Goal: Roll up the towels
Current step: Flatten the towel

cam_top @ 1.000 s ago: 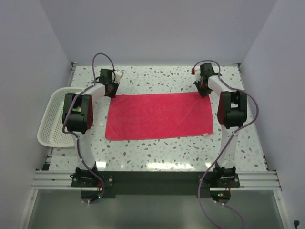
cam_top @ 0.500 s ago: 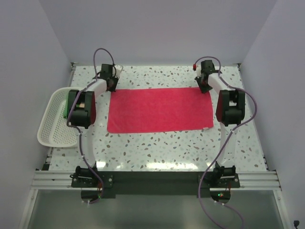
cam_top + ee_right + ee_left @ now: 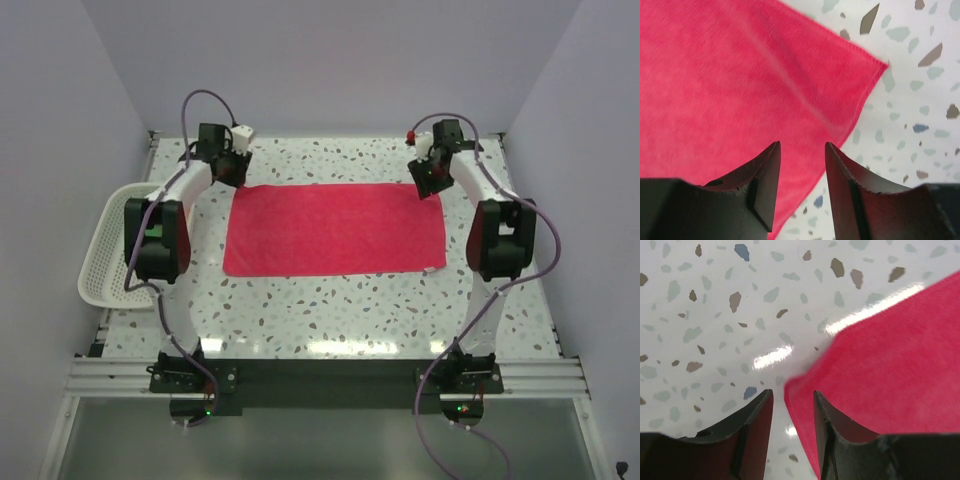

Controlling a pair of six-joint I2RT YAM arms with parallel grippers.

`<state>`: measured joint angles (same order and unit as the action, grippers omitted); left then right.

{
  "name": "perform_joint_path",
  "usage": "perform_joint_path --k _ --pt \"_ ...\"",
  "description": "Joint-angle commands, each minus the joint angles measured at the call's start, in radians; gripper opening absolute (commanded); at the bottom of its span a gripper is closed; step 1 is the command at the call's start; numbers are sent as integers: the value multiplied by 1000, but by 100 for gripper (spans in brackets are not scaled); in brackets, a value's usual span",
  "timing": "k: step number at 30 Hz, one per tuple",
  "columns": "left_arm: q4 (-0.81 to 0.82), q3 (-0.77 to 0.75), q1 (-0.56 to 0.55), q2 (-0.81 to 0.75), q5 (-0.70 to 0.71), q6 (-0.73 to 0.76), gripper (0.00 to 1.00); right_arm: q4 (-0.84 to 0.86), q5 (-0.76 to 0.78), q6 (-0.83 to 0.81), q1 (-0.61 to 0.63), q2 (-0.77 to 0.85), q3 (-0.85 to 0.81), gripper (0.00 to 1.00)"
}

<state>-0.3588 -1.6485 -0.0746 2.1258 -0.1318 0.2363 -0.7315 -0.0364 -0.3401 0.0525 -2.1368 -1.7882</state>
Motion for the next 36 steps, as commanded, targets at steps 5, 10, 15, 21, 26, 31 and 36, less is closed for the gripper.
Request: perform_joint_path --k 5,10,15,21,26,31,36 --pt "-161 237 4 -386 -170 187 44 -250 -106 -206 -25 255 173 41" --pt "-200 445 4 -486 -201 230 42 -273 -106 -241 -49 313 329 31" --pt "-171 556 6 -521 -200 230 39 -183 -74 -221 -49 316 462 29" --pt "-138 628 4 -518 -190 218 37 -121 -40 -215 -51 287 549 29" --pt "-123 659 2 -500 -177 215 36 -80 -11 -224 -49 279 599 27" --pt "-123 678 2 -492 -167 209 33 -60 10 -241 -49 262 636 24" --pt "-123 704 2 -477 -144 210 28 -51 27 -254 -49 264 656 22"
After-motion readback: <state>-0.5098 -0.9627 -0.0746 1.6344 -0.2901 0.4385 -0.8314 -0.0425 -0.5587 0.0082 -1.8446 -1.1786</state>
